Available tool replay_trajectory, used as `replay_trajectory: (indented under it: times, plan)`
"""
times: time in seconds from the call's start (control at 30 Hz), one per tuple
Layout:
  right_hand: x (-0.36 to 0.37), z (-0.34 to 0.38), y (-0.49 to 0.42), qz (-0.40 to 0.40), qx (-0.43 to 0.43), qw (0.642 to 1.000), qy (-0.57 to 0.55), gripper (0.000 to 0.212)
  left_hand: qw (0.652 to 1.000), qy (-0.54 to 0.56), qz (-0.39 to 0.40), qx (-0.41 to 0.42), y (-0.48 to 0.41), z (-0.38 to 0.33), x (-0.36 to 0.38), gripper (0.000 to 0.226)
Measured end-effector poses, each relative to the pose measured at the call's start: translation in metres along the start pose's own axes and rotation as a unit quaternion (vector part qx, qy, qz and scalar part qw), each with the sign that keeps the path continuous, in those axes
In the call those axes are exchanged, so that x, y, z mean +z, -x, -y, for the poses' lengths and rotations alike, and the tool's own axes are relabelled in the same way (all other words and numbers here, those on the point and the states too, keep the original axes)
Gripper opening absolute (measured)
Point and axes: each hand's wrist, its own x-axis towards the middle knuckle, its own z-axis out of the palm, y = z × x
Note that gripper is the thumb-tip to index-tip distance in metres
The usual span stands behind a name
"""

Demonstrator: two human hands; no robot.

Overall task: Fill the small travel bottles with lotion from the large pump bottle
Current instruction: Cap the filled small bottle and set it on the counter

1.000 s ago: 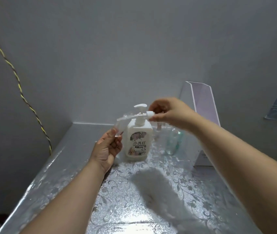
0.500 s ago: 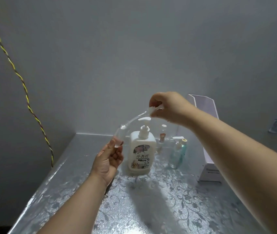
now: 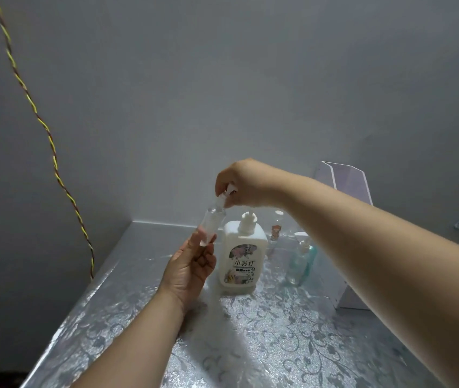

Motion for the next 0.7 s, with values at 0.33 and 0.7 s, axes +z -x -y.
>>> replay_trajectory:
  times: [0.33,0.7]
  plan:
    - [-0.009,0.008,-0.011,0.074,0.056,0.993,-0.069,0.048,1.0,0.027,0.001,0.004,-0.004,-0.001,-0.004,0.073]
    - [0.002,0.006,-0.015,-0.007,0.086,0.845,-0.528,0.063,0.988,0.14,0.033,-0.05,0.001,-0.005,0.002,0.082]
